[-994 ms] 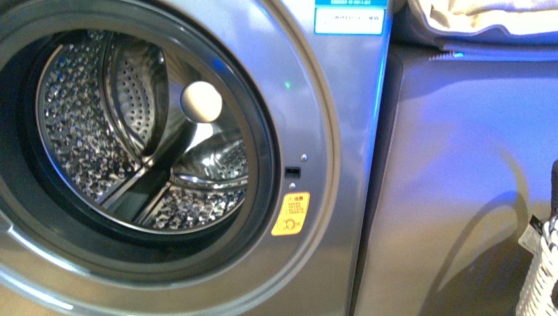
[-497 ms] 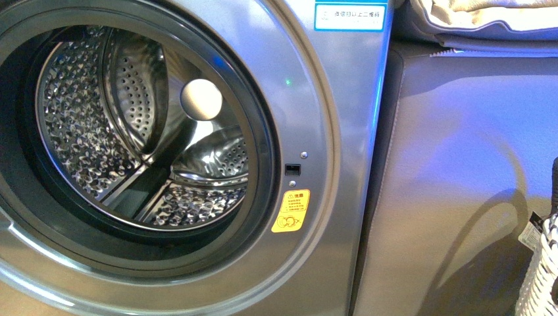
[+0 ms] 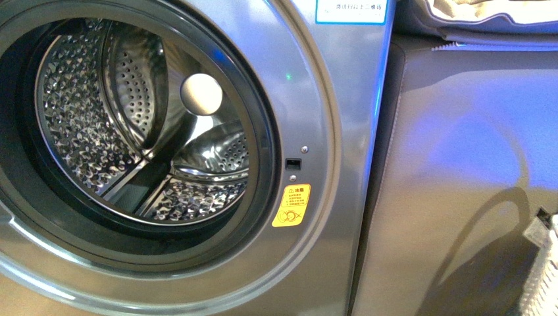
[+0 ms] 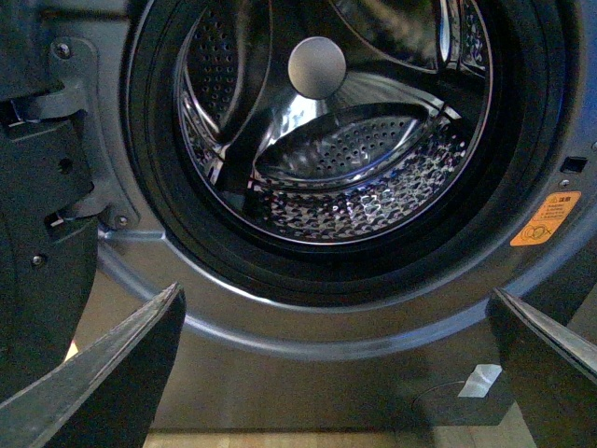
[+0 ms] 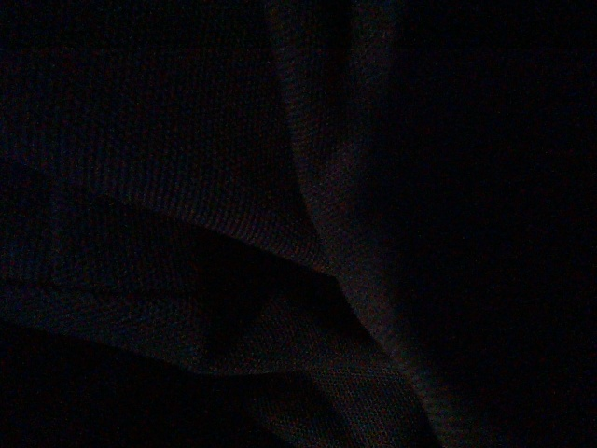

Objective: Put clothes into washing machine

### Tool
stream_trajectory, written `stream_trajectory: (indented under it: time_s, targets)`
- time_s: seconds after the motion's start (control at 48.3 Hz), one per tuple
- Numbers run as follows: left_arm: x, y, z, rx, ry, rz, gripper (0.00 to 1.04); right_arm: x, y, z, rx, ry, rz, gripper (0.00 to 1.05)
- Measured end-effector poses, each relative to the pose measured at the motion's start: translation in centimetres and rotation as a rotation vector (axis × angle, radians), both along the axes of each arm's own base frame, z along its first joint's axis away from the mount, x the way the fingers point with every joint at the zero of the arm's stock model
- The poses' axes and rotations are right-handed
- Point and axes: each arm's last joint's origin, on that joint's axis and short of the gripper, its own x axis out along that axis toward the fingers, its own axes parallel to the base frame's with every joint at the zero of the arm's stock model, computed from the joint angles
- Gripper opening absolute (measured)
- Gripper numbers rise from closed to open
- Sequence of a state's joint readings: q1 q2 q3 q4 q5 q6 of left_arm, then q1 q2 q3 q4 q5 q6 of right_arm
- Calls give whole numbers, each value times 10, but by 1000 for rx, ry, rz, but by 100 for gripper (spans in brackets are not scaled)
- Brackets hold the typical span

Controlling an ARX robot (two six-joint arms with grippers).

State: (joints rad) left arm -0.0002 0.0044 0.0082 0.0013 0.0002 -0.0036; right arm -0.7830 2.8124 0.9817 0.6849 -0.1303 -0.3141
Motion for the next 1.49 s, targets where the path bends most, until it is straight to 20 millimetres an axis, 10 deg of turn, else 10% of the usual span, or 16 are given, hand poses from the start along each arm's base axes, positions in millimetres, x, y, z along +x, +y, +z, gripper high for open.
stream_trajectory:
  time_s: [1.057, 1.222, 1.492]
  targets:
    - [0, 0, 0, 0, 0, 0, 98, 21, 31, 0, -4, -66, 99, 97]
    - [0, 0, 0, 0, 0, 0, 98, 13, 28, -9, -21, -32, 97, 72]
    - [0, 0, 0, 0, 0, 0, 98, 7, 24, -13, -43, -9, 96, 83]
